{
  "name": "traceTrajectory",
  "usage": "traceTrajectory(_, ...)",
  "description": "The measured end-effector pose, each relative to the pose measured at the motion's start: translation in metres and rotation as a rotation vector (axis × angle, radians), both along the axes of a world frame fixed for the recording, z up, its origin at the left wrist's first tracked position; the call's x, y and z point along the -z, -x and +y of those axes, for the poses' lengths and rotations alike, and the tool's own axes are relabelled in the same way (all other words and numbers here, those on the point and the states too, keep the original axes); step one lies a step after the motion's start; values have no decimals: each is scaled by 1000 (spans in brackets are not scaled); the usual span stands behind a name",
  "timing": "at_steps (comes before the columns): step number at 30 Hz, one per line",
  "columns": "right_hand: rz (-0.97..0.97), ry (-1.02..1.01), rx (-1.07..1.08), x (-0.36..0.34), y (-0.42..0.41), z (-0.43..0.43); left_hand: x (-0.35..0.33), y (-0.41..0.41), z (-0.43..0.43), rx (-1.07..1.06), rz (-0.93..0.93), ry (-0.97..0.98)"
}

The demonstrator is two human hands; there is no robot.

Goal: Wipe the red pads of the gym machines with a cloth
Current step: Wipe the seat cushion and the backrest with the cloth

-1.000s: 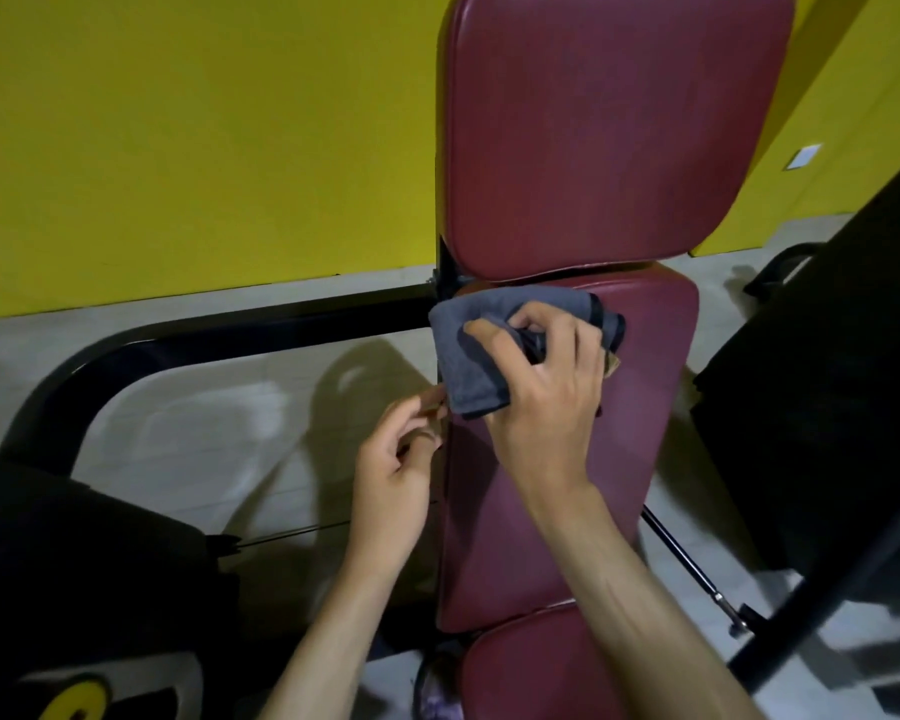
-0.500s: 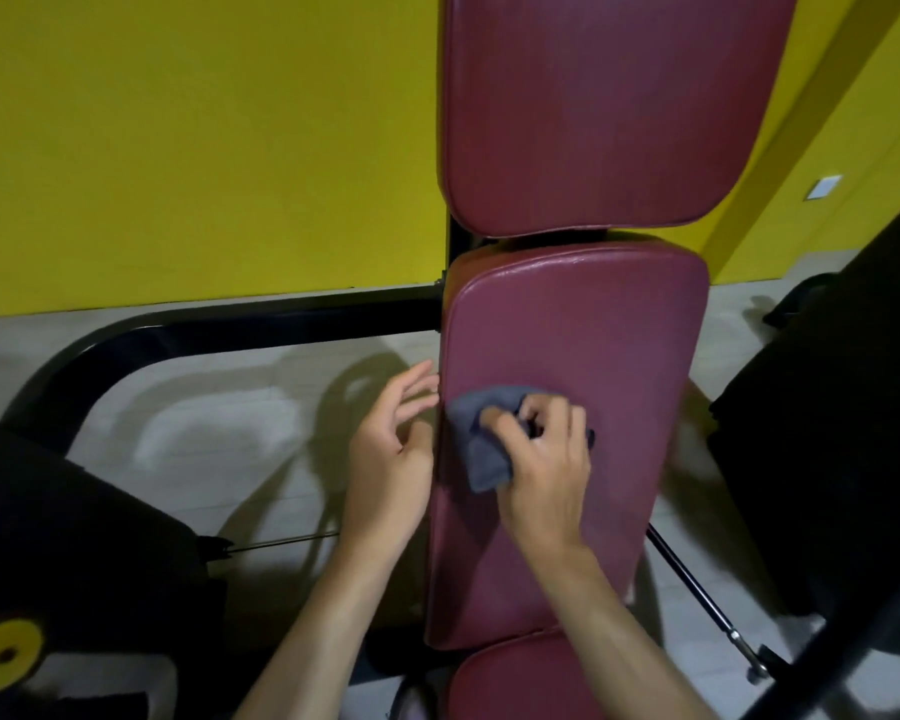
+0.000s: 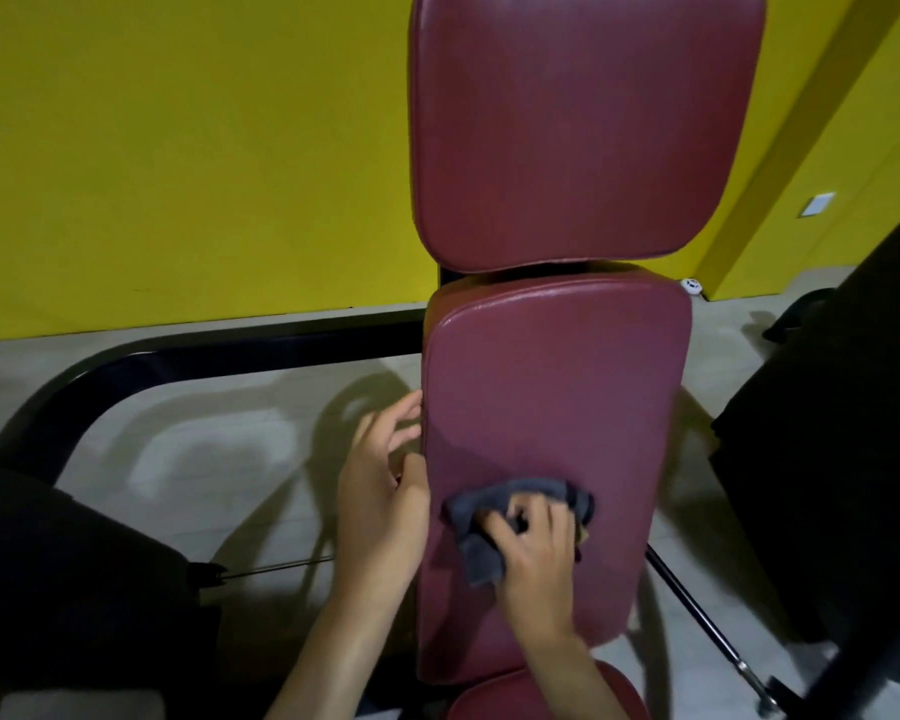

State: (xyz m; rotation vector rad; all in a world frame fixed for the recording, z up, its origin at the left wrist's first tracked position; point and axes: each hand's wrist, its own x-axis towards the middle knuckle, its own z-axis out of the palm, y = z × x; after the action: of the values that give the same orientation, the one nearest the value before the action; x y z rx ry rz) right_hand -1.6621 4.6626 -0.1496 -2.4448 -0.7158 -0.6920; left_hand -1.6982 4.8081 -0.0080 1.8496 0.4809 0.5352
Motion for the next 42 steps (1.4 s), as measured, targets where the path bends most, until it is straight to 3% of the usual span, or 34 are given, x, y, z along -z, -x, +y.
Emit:
traceTrajectory(3, 84, 58, 7, 29, 23, -9, 8, 5, -3, 15, -58, -12)
traceTrajectory(6, 84, 47, 8, 13, 14, -7, 8, 8, -2, 39, -74, 13)
traceTrajectory(13, -166, -242, 125, -177, -81, 11, -19, 11, -12, 41, 11, -179)
traceTrajectory(16, -240, -270, 160, -202, -100, 14, -25, 12, -20, 61, -27, -316)
traceTrajectory(21, -224, -218, 145, -104, -68, -7, -18, 9, -29, 105, -20, -523)
traceTrajectory(25, 20, -32, 116, 10, -13, -44, -1, 6, -31, 156, 81, -687)
traceTrajectory(28, 183, 47, 148, 39, 3, -59, 6, 7, -33, 154, 157, -765)
traceTrajectory(31, 163, -27, 134, 1, -15, -58, 5, 7, -37, 161, 227, -800)
traceTrajectory(39, -272, -383, 175, -218, -124, -29, -10, 8, -41, 182, 337, -784)
traceTrajectory(42, -322, -374, 186, -214, -130, -27, -9, 4, -42, 156, 326, -772)
